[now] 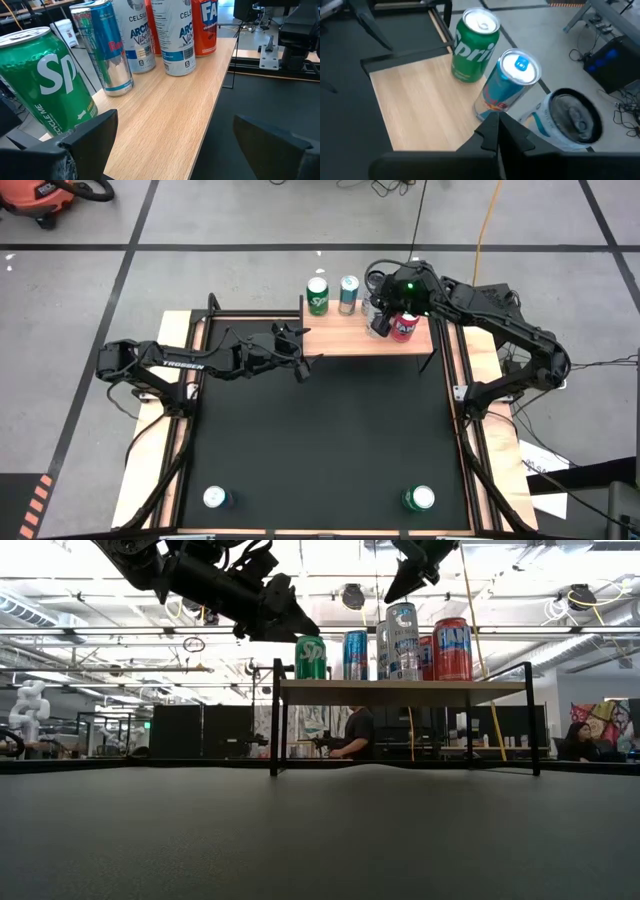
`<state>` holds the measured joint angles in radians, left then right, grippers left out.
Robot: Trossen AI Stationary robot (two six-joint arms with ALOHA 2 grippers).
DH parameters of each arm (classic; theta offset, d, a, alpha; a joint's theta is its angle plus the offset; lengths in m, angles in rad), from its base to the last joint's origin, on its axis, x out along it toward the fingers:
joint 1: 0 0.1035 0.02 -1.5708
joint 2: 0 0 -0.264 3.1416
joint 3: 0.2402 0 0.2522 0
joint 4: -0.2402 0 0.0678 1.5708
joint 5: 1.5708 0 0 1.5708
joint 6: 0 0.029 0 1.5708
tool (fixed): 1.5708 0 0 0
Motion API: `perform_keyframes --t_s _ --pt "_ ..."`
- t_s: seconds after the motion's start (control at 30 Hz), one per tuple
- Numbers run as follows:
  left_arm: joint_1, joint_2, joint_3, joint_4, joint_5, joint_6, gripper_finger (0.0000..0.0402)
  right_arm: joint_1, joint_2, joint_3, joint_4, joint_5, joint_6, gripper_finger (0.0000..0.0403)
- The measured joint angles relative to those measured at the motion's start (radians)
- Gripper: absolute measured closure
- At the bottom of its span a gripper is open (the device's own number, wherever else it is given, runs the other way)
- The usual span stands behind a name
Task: Place canned beverage on shelf
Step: Put the white-blue soda can on the shelf aligned with the other white-blue soda can, then put the blue soda can on the shelf aligned with the other blue soda can
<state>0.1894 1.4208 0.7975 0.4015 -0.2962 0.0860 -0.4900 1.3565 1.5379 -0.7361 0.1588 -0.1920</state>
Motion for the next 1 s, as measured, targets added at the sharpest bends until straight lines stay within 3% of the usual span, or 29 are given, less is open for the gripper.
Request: perform_keyframes --t_s 0.17,0.27,0.43,0.6,0.8,1.0 --pt "-0.008 -0.004 0.0 -0.016 -0.025 0.0 0.0008 0.02 -0.043 0.0 0.026 0.056 0.022 0.0403" --pt "-0.03 -0.038 0.001 -0.089 -0.104 0.008 0.0008 0.048 -0.089 0.0 0.024 0.078 0.053 0.0403" --pt "-0.103 -0.155 0.001 -0.308 -0.249 -0.009 0.0008 0.147 -0.149 -0.044 0.031 0.077 0.136 0.0403" --pt "-0.255 -0.272 0.001 -0.508 -0.365 -0.111 0.0008 0.299 -0.184 -0.199 0.174 0.078 0.177 0.0403" --pt "-0.485 -0.38 0.001 -0.801 -0.38 -0.375 0.0008 0.475 -0.201 -0.441 0.557 0.08 0.149 0.0403" --pt "-0.702 -0.435 0.001 -1.053 -0.256 -0.75 0.0008 0.571 -0.19 -0.618 0.835 0.08 0.137 0.0403"
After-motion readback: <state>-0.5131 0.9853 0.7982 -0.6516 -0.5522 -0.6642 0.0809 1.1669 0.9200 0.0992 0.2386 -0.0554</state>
